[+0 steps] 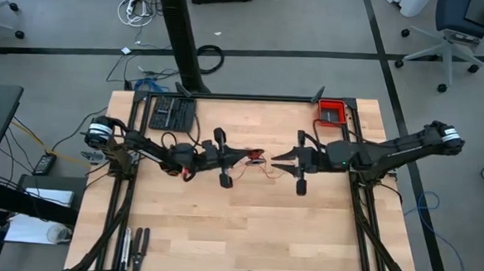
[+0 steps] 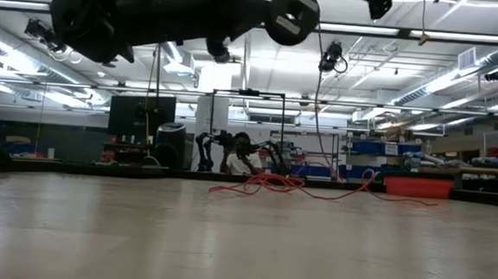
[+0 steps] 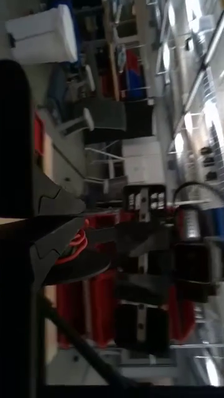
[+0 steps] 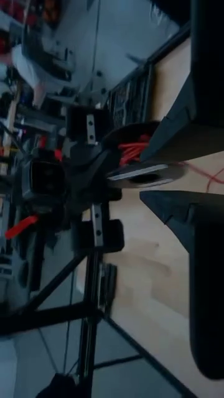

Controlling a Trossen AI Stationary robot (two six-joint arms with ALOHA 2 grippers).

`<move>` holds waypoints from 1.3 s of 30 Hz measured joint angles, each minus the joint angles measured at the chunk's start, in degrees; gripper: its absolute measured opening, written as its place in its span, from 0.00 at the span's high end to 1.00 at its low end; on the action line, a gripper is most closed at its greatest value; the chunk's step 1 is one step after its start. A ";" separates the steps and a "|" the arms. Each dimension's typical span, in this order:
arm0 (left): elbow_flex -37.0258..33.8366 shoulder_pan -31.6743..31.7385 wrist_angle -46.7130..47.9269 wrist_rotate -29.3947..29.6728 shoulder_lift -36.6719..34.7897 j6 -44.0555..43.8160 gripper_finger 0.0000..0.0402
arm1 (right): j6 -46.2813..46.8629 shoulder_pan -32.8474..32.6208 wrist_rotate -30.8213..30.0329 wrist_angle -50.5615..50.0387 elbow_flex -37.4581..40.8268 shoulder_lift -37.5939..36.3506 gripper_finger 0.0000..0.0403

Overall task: Coil cords
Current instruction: Coil the red wire on the black spool

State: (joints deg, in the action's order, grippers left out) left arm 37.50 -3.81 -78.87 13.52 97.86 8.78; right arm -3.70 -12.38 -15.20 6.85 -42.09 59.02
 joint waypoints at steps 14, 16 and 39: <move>5.51 -0.04 8.16 -0.04 0.00 -0.31 1.00 | -1.99 2.54 2.99 1.15 0.00 2.84 0.81; 5.65 -0.07 7.98 -0.09 0.00 -0.44 1.00 | -2.42 2.51 2.62 1.40 0.00 3.40 0.81; 4.52 -0.11 13.14 3.71 -4.37 -1.66 0.73 | -1.92 2.55 -1.55 -4.71 0.00 -0.17 1.00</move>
State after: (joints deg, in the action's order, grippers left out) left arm 42.02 -3.92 -65.73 17.23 93.49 7.11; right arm -5.61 -9.84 -16.75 2.14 -42.09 58.84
